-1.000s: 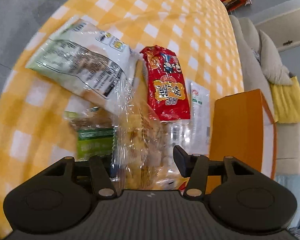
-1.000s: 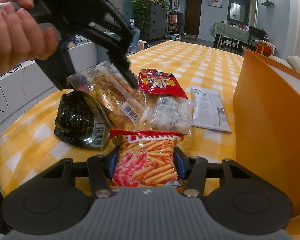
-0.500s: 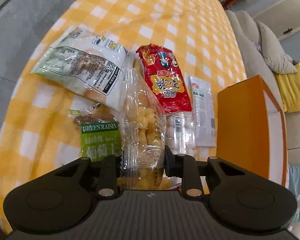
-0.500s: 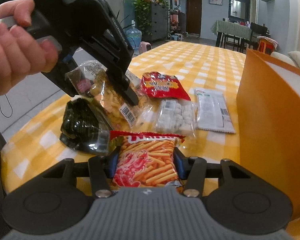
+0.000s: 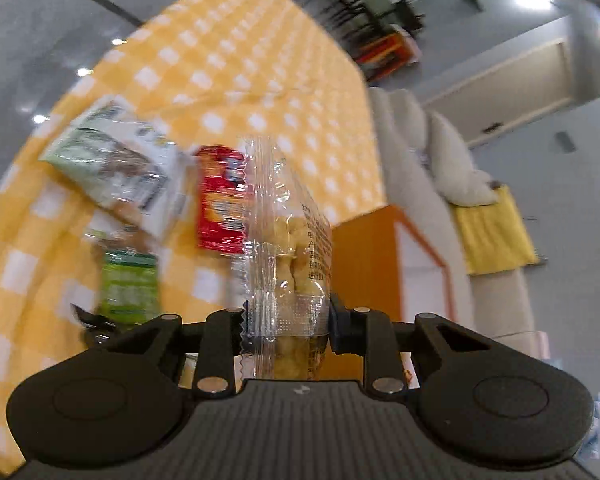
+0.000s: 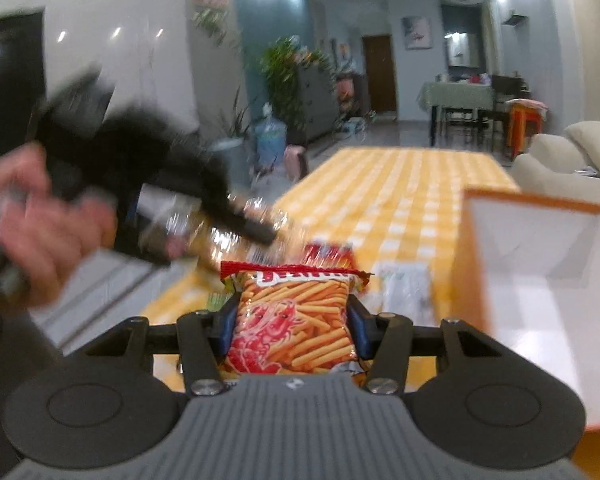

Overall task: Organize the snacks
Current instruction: 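Lower the Mimi bag into the box with the right gripper while the left carries the puffs toward it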

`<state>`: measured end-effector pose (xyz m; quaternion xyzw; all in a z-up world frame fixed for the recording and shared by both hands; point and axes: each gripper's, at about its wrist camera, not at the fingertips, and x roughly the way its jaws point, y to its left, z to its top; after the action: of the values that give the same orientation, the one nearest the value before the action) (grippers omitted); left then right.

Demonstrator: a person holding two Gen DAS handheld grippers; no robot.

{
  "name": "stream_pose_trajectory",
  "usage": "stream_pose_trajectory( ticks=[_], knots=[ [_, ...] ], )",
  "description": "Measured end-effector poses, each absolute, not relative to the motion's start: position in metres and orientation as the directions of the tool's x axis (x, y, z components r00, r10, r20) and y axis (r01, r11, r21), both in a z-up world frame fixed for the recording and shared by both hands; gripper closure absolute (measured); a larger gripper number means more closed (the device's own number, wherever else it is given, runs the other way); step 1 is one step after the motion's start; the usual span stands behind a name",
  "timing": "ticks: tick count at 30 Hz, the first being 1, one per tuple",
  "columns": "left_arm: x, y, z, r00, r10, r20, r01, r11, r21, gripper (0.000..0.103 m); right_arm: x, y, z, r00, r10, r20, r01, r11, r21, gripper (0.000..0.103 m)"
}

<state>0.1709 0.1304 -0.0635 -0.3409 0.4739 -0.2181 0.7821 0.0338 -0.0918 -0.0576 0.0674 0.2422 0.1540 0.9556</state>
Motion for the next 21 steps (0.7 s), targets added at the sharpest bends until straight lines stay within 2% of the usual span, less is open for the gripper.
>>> stream_pose_trajectory(
  ticks=[3, 5, 9, 13, 16, 21],
  knots=[
    [0.168, 0.112, -0.062, 0.431, -0.713, -0.553, 0.051, 0.632, -0.774, 0.073, 0.035, -0.132, -0.036, 0.845, 0.3, -0.442, -0.151, 0.928, 0.341, 0.052],
    [0.165, 0.1, -0.061, 0.41, -0.737, -0.538, 0.081, 0.616, -0.783, 0.073, 0.035, -0.157, -0.026, 0.859, 0.26, -0.441, -0.089, 0.924, 0.371, 0.052],
    [0.161, 0.078, -0.059, 0.374, -0.768, -0.52, 0.125, 0.598, -0.792, 0.073, 0.046, -0.207, -0.018, 0.852, 0.18, -0.491, 0.027, 0.922, 0.385, 0.052],
    [0.162, 0.058, -0.061, 0.34, -0.784, -0.519, 0.146, 0.589, -0.795, 0.073, 0.06, -0.239, -0.032, 0.802, 0.133, -0.582, 0.128, 0.914, 0.385, 0.052],
    [0.16, 0.05, -0.066, 0.327, -0.778, -0.537, 0.147, 0.603, -0.784, 0.073, 0.071, -0.249, -0.049, 0.741, 0.165, -0.651, 0.123, 0.92, 0.373, 0.052],
    [0.159, 0.037, -0.075, 0.282, -0.777, -0.562, 0.157, 0.616, -0.772, 0.073, 0.09, -0.248, -0.079, 0.625, 0.107, -0.773, 0.193, 0.939, 0.286, 0.052]
  ],
)
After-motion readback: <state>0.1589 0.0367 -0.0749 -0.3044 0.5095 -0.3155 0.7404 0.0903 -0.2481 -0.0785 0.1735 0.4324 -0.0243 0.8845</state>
